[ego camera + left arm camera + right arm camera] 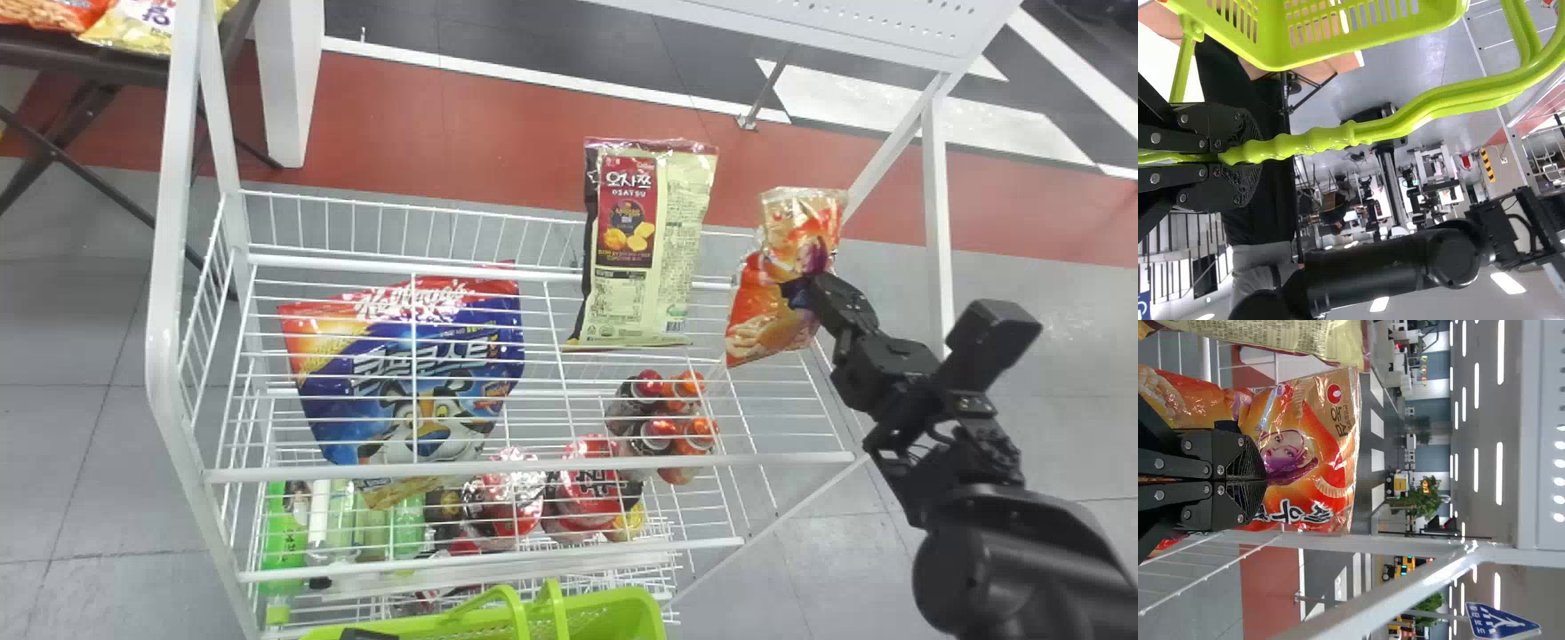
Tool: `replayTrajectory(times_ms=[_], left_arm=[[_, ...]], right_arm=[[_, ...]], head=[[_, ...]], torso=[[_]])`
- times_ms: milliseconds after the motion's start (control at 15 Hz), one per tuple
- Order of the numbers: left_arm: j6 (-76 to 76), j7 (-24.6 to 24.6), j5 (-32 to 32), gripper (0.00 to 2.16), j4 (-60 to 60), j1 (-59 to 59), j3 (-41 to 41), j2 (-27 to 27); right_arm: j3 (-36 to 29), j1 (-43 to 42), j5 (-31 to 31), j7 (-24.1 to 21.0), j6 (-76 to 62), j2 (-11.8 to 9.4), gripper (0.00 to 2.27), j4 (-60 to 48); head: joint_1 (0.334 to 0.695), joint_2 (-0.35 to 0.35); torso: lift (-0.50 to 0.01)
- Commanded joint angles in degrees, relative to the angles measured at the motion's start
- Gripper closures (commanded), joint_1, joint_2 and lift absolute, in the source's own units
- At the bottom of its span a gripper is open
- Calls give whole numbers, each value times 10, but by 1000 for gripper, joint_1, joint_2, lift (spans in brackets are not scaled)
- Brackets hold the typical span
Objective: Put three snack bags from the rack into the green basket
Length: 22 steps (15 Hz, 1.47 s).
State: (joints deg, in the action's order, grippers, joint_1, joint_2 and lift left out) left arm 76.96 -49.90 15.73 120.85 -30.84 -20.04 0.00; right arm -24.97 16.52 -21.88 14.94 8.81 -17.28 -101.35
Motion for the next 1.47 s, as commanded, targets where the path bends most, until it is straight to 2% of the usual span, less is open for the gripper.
replayTrajectory(times_ms=[0,200,333,467,600,800,1000,1133,1400], left_arm=[[2,-1,0,1274,0,1,3,-1],[7,-4,4,1274,3,3,9,-1],[7,-4,6,1274,6,3,16,-1],[10,-6,15,1274,10,3,23,-1],[10,-9,21,1274,11,3,29,-1],[14,-9,25,1274,11,8,36,-1],[14,-9,29,1274,9,10,41,-1],[12,-9,34,1274,7,13,43,-1],[12,-13,41,1274,5,14,44,-1]], right_arm=[[-27,62,-52,4,12,5,2240,-81],[-69,132,-91,46,107,44,2240,-215],[-88,151,-119,66,226,57,2240,-275],[-105,160,-130,114,346,79,2240,-326],[-118,172,-148,151,469,87,2240,-368],[-134,172,-165,198,696,88,2240,-416],[-119,175,-163,211,813,87,2240,-429],[-68,188,-113,210,813,82,2240,-422],[72,188,-17,179,813,35,2240,-344]], head=[[695,-350],[695,-350],[695,-350],[695,-350],[695,-350],[695,-350],[695,-350],[695,-350],[695,-350]], torso=[[0],[0],[0],[0],[0],[0],[0],[0],[0]])
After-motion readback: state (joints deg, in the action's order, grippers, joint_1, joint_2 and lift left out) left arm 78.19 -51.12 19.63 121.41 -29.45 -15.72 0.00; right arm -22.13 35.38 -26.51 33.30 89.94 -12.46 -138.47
